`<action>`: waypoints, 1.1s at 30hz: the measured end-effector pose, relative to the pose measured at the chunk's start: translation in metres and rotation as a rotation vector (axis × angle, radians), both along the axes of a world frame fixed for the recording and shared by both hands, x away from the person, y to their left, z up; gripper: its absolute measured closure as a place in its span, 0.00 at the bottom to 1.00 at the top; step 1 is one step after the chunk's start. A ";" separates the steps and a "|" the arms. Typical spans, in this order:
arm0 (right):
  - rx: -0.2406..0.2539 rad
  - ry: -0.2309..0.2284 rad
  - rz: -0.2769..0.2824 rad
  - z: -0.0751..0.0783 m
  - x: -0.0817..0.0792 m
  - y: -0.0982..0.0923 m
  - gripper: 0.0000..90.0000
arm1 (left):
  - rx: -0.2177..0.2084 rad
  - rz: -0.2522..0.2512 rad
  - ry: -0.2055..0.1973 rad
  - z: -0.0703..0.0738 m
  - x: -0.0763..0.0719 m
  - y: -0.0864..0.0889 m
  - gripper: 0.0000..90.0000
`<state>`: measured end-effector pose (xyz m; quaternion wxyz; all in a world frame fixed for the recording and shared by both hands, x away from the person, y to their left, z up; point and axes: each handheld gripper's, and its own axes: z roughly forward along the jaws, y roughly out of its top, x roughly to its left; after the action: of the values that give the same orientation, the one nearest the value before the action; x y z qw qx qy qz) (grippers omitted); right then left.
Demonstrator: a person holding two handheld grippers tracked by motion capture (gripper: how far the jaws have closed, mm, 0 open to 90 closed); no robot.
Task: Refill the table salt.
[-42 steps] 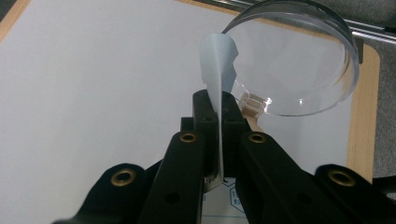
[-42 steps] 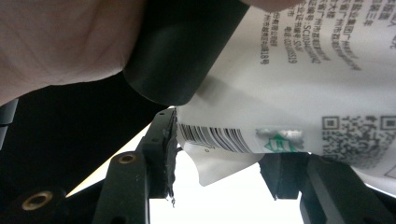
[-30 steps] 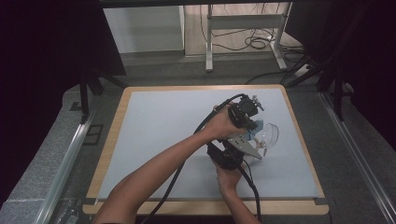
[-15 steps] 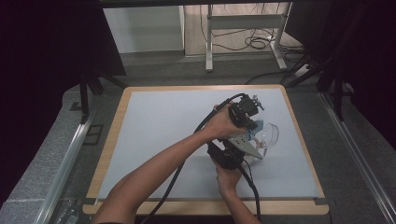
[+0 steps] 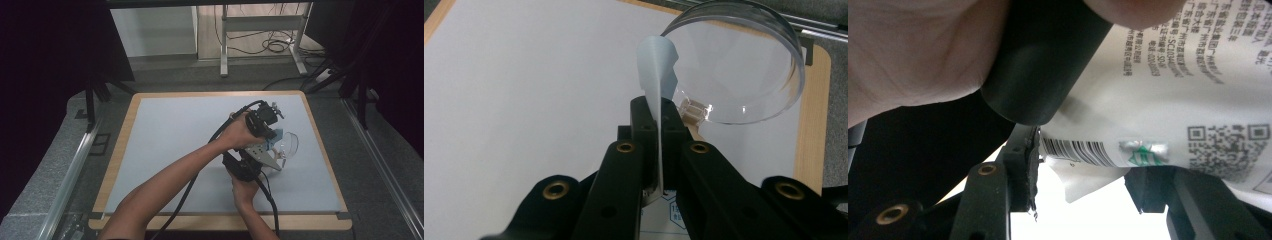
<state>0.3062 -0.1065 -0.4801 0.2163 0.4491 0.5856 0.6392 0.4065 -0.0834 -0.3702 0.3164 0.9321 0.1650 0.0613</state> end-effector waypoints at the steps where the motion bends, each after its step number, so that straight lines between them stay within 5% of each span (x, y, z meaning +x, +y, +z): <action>1: -0.002 0.000 0.000 0.000 0.000 0.000 0.60 | 0.000 0.000 0.000 0.000 0.000 0.000 1.00; 33: 0.003 0.001 0.000 -0.001 0.001 0.002 0.60 | -0.001 0.008 0.002 -0.002 0.002 0.002 1.00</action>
<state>0.3075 -0.1042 -0.4814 0.2156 0.4497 0.5848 0.6398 0.4087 -0.0816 -0.3720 0.3165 0.9313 0.1693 0.0615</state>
